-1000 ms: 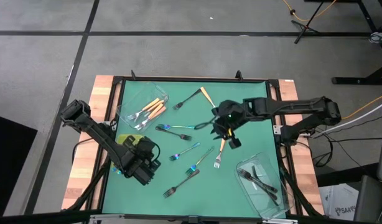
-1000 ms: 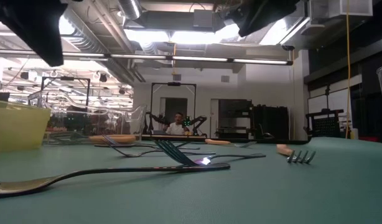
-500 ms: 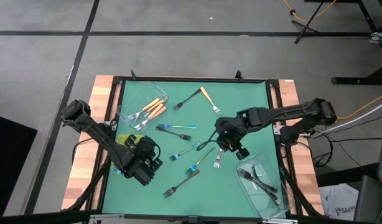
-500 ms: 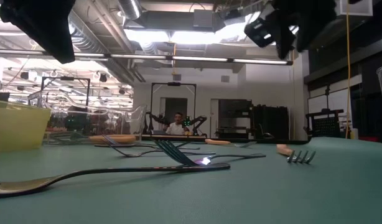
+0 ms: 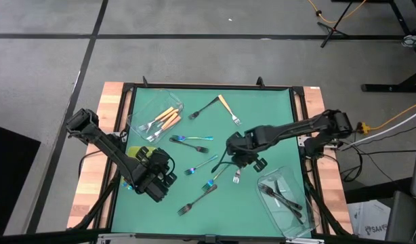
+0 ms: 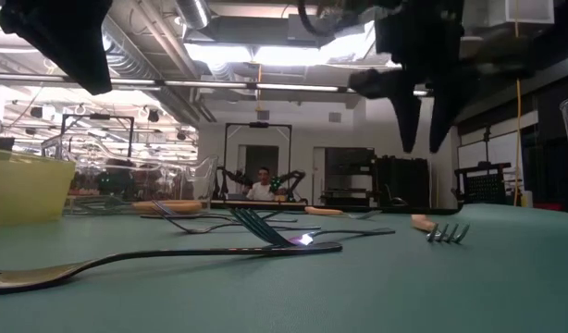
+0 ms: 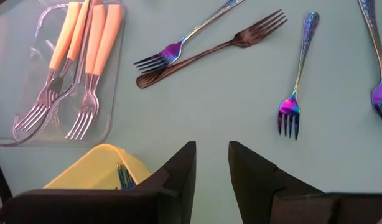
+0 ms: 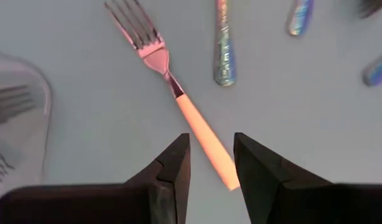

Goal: Sort silverware by color (type)
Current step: Put the orange fork in the top transparent bin

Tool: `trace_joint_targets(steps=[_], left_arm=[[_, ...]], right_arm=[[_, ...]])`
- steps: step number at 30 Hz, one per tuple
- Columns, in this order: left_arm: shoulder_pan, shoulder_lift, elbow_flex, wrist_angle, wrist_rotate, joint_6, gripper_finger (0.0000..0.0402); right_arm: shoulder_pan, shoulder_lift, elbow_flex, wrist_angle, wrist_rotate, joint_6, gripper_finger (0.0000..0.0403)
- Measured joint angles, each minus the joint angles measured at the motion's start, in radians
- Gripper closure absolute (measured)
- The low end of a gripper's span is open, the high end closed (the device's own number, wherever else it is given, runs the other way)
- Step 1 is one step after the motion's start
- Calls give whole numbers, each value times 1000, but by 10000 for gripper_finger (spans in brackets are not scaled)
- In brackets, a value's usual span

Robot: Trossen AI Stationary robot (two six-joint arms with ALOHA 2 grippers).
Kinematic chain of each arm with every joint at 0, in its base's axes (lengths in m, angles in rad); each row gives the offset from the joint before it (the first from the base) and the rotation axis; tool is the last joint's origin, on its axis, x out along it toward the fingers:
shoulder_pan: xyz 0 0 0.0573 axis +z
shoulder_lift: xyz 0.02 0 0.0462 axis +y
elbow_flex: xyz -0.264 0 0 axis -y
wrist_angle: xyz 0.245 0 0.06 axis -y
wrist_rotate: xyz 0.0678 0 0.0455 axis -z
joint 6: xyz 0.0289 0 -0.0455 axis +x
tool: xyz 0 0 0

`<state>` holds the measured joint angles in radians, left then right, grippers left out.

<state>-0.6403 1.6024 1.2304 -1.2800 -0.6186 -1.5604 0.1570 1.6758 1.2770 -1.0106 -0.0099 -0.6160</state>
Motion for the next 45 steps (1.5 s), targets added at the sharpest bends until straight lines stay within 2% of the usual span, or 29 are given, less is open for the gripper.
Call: trace_joint_targets(steps=[4,9,21,28,45], left_arm=[[0,0,0,3,0,0,314],[0,0,0,3,-1,1,314],[0,0,0,3,-35,2,314],[0,0,-1,3,-48,1,314],[0,0,-1,3,-53,1,314]], right_arm=[[0,53,0,-12,7,-57,290],[0,115,0,-13,72,-120,290],[0,211,0,-18,152,-134,290],[0,221,-62,30,217,-179,290],[1,215,-151,132,221,-178,291]])
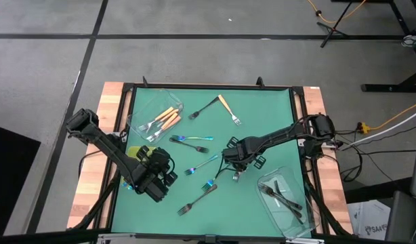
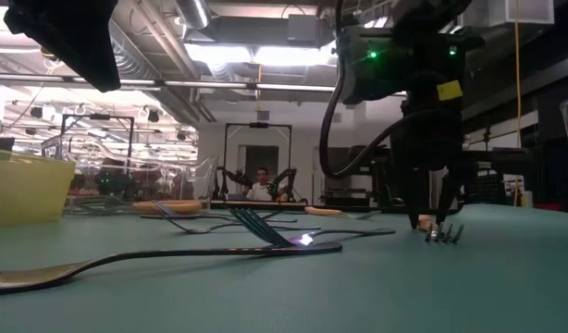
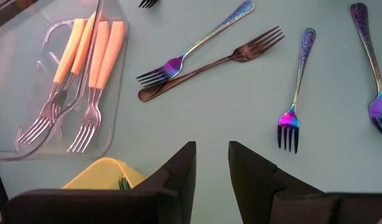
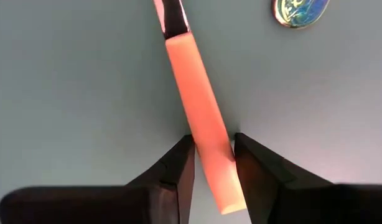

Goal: Sort silverware by color (type)
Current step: Put the orange fork in the top transparent bin

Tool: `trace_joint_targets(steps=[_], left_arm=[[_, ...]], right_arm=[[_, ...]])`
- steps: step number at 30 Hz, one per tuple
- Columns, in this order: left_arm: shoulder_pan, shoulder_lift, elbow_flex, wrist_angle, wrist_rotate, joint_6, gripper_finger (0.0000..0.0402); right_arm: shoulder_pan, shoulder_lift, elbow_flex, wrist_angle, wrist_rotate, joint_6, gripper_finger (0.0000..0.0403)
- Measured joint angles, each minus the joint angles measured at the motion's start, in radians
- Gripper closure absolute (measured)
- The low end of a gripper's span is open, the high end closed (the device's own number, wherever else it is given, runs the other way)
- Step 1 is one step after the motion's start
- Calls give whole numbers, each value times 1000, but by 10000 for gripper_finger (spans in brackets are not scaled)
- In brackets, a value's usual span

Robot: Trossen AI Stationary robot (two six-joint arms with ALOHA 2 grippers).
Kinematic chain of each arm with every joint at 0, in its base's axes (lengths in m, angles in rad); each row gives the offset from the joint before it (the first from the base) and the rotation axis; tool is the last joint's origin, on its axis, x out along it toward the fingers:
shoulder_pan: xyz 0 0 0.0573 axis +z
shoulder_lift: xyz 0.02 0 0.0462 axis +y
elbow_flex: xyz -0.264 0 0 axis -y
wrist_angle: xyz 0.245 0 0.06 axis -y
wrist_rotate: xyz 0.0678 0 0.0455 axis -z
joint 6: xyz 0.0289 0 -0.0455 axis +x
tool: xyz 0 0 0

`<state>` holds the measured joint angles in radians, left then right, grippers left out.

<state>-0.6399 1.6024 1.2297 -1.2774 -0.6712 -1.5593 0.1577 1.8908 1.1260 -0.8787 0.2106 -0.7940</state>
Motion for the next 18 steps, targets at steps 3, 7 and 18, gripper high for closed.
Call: trace_joint_targets(steps=[3,7,18], left_arm=[[0,0,0,0,0,0,314],[0,0,0,0,0,0,314],[0,0,0,3,0,0,314]], right_arm=[[0,0,-1,-1,-4,0,303],[0,1,-1,-2,-6,0,340],[-1,3,-3,9,-11,1,355]])
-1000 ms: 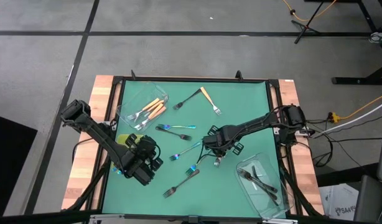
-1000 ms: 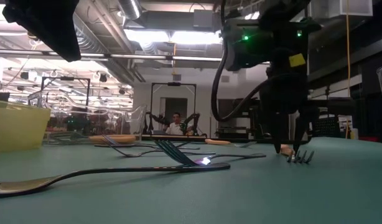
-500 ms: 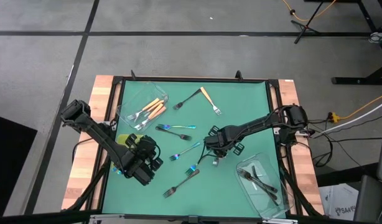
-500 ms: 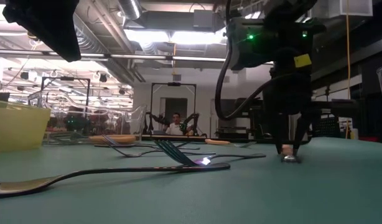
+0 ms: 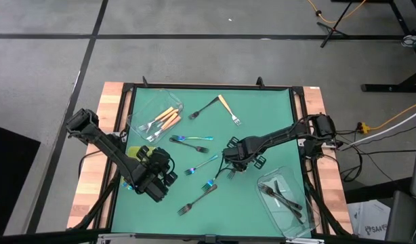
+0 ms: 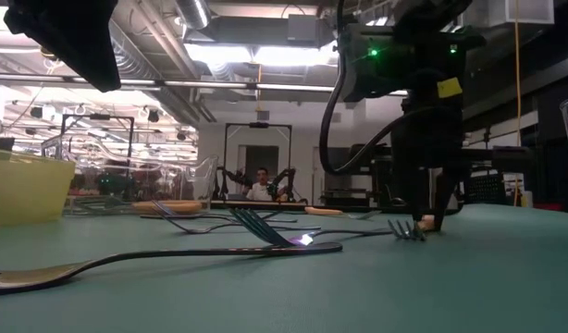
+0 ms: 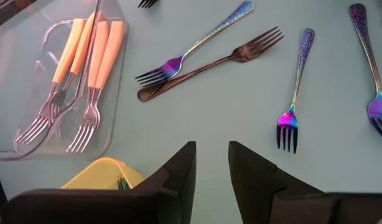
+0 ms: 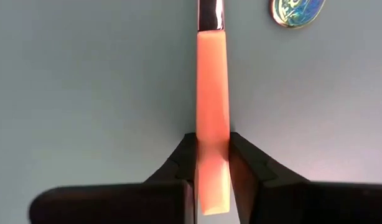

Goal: Sort silverware by color (type)
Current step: Put the orange fork in the top transparent bin

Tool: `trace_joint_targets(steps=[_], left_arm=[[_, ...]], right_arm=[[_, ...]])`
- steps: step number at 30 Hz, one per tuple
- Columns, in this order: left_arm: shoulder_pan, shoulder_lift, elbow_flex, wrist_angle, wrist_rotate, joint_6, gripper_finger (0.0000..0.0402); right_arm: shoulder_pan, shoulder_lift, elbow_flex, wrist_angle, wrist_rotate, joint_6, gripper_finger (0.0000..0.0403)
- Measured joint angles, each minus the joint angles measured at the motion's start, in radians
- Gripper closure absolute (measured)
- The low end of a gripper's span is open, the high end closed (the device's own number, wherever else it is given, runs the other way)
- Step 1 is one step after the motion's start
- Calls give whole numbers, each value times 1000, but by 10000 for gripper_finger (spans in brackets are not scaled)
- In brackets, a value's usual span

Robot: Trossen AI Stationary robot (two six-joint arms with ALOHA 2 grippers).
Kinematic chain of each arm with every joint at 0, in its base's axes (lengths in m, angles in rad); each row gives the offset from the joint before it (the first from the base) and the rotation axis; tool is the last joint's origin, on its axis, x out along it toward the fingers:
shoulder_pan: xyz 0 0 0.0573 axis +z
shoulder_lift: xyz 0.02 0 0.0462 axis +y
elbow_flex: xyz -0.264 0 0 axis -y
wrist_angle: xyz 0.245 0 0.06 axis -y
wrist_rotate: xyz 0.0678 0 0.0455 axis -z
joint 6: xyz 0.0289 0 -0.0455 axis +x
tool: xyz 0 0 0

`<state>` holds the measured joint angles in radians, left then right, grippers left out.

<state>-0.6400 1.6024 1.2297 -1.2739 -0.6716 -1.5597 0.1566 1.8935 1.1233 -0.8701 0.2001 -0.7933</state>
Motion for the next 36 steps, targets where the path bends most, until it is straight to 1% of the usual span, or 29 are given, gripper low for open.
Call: trace_joint_targets(steps=[7,11,15,23,31,36], left_arm=[[0,0,0,0,0,0,314],[0,0,0,0,0,0,314],[0,0,0,1,-2,0,314],[1,0,0,6,-21,-6,314],[49,0,0,91,-10,-4,314],[106,0,0,142,54,-2,314]], right_arm=[[1,1,12,-9,0,2,363],[1,8,57,-54,-9,3,362],[0,9,113,-34,-16,4,363],[1,7,214,-46,-9,4,363],[1,6,321,29,-5,3,363],[1,5,351,97,3,-9,363]])
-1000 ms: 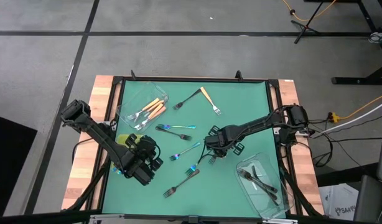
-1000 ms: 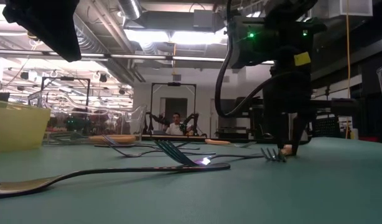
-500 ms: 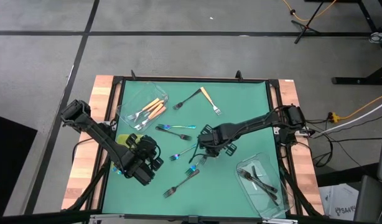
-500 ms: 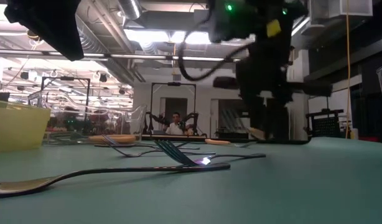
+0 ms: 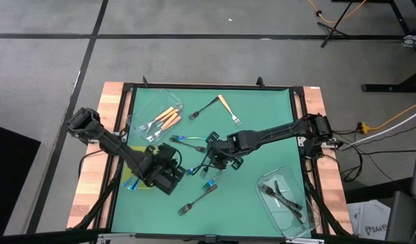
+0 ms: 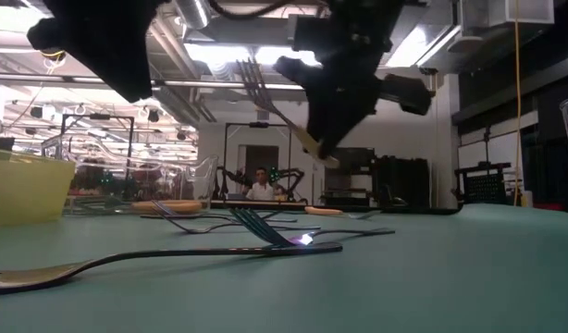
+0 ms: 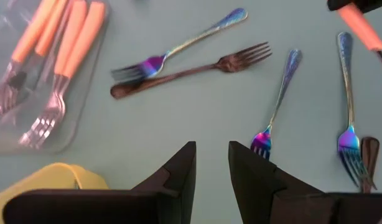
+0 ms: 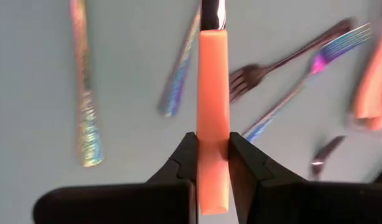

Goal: Sort silverware by color (type)
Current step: Put the orange fork in the top transparent bin

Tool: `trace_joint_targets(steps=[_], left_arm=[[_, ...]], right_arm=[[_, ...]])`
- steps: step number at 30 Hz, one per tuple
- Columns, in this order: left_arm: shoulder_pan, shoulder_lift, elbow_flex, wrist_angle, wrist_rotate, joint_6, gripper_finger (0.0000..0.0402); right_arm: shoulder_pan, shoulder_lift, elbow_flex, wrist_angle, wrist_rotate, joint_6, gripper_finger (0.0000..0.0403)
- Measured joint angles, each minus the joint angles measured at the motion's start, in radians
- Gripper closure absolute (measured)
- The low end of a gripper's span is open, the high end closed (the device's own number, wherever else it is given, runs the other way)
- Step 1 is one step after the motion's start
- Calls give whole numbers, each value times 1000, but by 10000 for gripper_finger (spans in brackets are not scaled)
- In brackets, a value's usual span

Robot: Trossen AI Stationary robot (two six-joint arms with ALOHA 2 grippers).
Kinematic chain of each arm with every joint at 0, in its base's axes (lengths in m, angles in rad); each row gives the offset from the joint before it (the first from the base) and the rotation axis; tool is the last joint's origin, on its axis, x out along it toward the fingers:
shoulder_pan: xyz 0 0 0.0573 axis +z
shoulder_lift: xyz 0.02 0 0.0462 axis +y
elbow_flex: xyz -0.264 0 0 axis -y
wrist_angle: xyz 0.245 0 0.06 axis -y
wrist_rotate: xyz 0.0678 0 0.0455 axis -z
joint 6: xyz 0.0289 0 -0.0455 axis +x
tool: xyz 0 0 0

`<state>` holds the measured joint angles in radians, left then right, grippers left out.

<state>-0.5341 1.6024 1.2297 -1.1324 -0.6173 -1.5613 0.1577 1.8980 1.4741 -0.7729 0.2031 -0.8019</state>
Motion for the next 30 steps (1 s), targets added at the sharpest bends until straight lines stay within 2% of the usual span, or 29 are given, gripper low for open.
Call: trace_joint_targets(steps=[4,12,19,24,30], left_arm=[[46,0,0,17,71,18,314],[132,0,0,91,164,212,314],[177,-37,0,93,269,384,314],[204,-120,0,98,263,394,314],[242,-191,0,229,331,390,314]], right_arm=[[0,-1,1,50,22,-48,363],[7,-1,1,151,25,-73,363],[50,-1,1,197,82,-137,363],[87,-1,1,248,114,-177,363],[93,-2,1,342,199,-197,363]])
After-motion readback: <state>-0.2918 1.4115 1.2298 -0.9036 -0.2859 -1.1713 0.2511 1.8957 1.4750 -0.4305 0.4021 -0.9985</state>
